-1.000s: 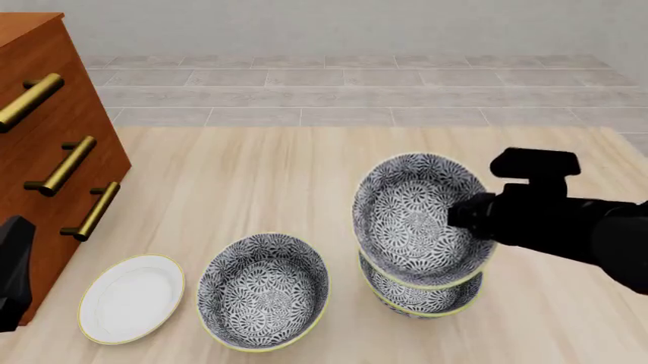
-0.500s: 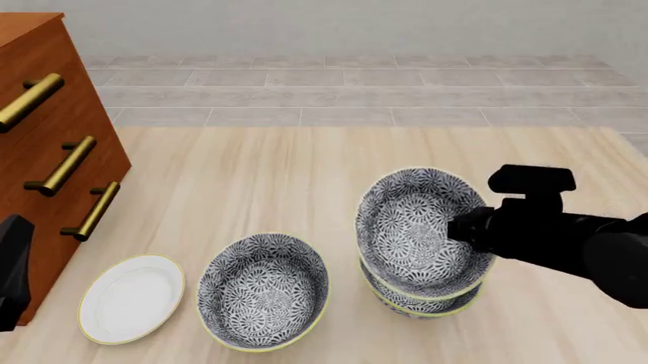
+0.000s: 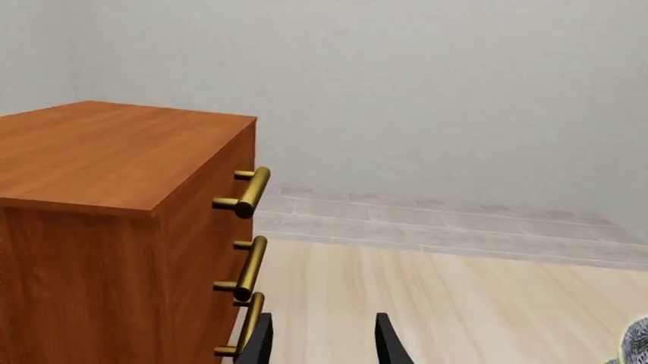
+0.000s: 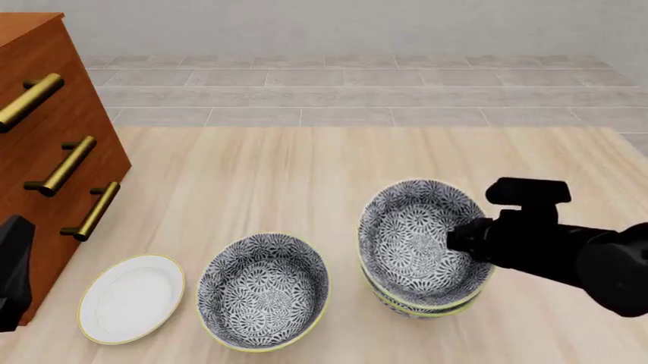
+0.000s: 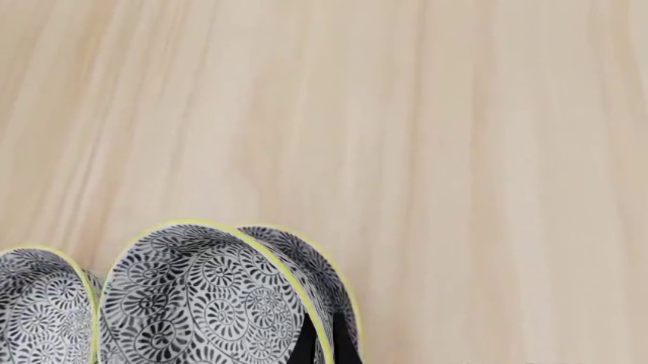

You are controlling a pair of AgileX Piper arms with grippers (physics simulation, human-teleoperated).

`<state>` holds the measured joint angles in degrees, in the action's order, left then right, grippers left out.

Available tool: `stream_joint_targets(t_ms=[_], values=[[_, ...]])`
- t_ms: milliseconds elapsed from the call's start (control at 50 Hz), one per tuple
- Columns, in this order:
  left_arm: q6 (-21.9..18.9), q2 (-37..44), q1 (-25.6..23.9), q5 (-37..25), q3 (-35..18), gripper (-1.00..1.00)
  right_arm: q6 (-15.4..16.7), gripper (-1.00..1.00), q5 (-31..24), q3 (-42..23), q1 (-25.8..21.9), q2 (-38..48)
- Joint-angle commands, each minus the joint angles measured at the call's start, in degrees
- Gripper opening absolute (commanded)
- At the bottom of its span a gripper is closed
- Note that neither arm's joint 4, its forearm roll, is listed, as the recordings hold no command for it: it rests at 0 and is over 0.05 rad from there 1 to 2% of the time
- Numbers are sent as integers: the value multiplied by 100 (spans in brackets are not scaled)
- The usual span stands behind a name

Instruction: Stack the bowl at the front on the bowl in the middle.

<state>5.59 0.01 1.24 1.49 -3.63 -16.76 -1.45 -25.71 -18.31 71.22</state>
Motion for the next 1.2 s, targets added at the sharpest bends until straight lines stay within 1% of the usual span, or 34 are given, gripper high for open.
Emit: stream_joint_targets(t_ms=[20,140,160,580,640,820,960,1120,1200], values=[[2,0,10,7,0,100,-36,-100,80,40,6,16],[-5,0,3,10,8,100,-33,-100,114,44,30,52],[-1,0,-3,4,4,100,-15,100,84,51,-15,-3],[14,0,-20,60,-22,100,-11,100,65,29,9,-37],[24,0,-22,63,-22,100,12,100,-63,-12,15,-186],[23,0,-23,42,-44,100,173,100,-690,-252,106,-888],[31,0,-14,23,-79,100,225,100,-903,-292,98,-1172],[21,0,-21,9,-110,100,357,100,-1552,-633,173,-1864],[16,0,-30,5,-135,100,413,100,-1776,-788,212,-2075]])
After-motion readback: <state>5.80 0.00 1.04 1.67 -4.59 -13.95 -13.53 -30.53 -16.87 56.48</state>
